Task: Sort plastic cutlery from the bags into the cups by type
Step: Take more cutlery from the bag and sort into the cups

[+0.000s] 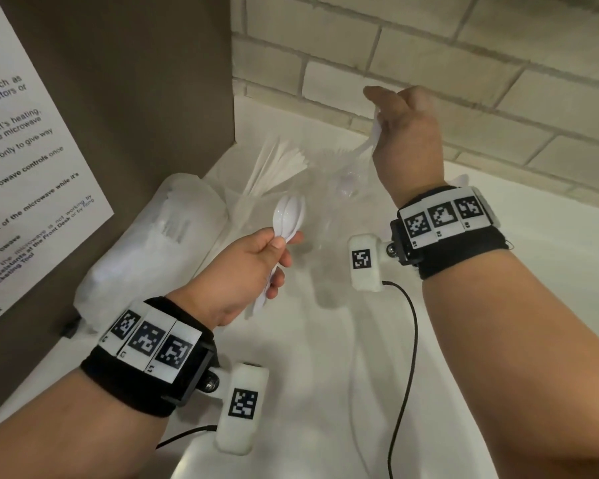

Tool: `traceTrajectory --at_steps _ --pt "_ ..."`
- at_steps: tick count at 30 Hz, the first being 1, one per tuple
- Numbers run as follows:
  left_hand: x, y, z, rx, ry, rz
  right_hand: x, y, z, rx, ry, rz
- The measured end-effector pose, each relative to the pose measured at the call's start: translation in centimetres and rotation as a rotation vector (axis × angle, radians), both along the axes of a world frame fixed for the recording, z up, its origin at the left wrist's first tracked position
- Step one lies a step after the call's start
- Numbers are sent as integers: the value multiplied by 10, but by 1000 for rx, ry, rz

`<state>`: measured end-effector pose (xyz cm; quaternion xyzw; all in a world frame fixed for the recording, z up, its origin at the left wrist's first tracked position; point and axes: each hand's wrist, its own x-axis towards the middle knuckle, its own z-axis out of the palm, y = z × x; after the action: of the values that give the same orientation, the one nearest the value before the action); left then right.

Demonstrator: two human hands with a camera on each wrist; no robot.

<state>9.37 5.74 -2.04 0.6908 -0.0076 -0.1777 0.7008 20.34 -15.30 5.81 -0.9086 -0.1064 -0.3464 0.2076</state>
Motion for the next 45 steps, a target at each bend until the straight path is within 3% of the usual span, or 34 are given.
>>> traceTrajectory --at_steps 8,12,19,25,30,36,40,45 --pt "-2 -1 1 -3 14 -12 1 2 -3 13 71 16" --pt "-2 -1 1 1 12 -16 3 1 -3 175 23 20" --pt "-2 -1 1 -6 13 -20 5 -5 -13 74 0 49" --pt "-2 0 1 -10 15 -27 1 -1 -27 4 226 61" --pt "-2 0 0 -7 19 -30 0 4 -35 197 401 96" --pt "-3 -1 1 -8 22 -33 -3 0 -33 82 501 158" --pt "-3 -2 1 -12 24 -28 -9 10 -35 -97 581 201" --pt "-4 -5 3 -15 22 -27 -5 25 -49 -127 439 93"
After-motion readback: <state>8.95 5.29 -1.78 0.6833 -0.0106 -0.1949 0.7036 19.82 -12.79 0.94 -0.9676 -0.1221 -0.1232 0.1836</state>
